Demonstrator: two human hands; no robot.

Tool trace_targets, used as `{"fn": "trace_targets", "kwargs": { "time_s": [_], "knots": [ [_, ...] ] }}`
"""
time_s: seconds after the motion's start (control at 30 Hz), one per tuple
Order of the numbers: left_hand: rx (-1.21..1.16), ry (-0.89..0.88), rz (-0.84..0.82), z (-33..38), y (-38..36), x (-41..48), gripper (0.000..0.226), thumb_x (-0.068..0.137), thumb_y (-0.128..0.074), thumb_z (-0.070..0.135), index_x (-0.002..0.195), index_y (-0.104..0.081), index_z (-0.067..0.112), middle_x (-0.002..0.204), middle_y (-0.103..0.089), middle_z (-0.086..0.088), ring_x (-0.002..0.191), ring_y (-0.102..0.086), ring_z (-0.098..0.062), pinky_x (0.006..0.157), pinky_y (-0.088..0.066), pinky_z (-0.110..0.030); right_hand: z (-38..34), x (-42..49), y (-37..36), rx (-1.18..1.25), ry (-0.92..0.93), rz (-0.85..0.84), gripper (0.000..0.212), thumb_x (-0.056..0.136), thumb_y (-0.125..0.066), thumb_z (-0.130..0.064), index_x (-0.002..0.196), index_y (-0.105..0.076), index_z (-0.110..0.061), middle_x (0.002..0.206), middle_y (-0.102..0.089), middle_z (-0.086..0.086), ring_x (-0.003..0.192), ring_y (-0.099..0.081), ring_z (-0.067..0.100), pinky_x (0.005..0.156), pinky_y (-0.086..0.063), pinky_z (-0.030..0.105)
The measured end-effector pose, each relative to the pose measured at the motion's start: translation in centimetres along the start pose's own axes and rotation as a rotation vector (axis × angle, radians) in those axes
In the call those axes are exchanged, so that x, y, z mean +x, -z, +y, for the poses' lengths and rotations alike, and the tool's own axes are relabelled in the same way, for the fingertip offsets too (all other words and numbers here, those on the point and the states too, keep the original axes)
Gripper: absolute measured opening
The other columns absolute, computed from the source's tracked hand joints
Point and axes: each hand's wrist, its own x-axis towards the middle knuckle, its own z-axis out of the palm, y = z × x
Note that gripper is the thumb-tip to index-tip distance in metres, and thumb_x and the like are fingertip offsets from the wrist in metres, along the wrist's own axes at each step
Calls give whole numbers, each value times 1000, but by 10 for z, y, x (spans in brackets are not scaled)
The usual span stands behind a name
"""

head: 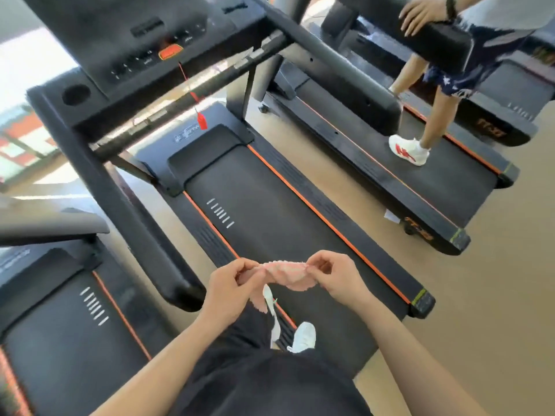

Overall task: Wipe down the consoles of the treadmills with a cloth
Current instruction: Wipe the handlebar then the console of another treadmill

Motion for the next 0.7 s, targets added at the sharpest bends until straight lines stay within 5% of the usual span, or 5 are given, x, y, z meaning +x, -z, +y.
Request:
{"fn": "trace_targets", "kwargs": {
  "time_s": [0.3,0.47,0.57,0.7],
  "knots": [
    [-148,-19,200,27,45,143,10,88,-78,17,88,-77,27,83,-76,16,80,-70,-4,69,-51,-16,-102,183,18,-155,206,-82,12,88,-73,-10,83,-72,-22,72,-70,-13,65,-60,6,62,-45,12],
    [-216,-1,369,33,102,214,16,79,-73,51,85,-76,36,86,-75,17,86,-69,-7,72,-51,-20,-177,272,8,-229,335,-174,19,90,-72,-10,86,-72,-29,74,-65,-34,67,-60,-2,62,-41,9],
    [-252,30,484,37,142,247,3,89,-75,33,88,-74,36,90,-74,20,89,-68,-5,74,-52,-21,-227,319,0,-260,447,-202,22,89,-72,-9,84,-69,-31,73,-63,-35,67,-59,-1,62,-39,9],
    [-324,47,691,43,192,287,20,94,-71,21,98,-67,41,88,-72,17,82,-67,-4,73,-54,-25,-296,374,-20,-219,539,-272,21,90,-72,-10,85,-68,-29,72,-64,-26,67,-58,2,63,-41,10]
  ]
}}
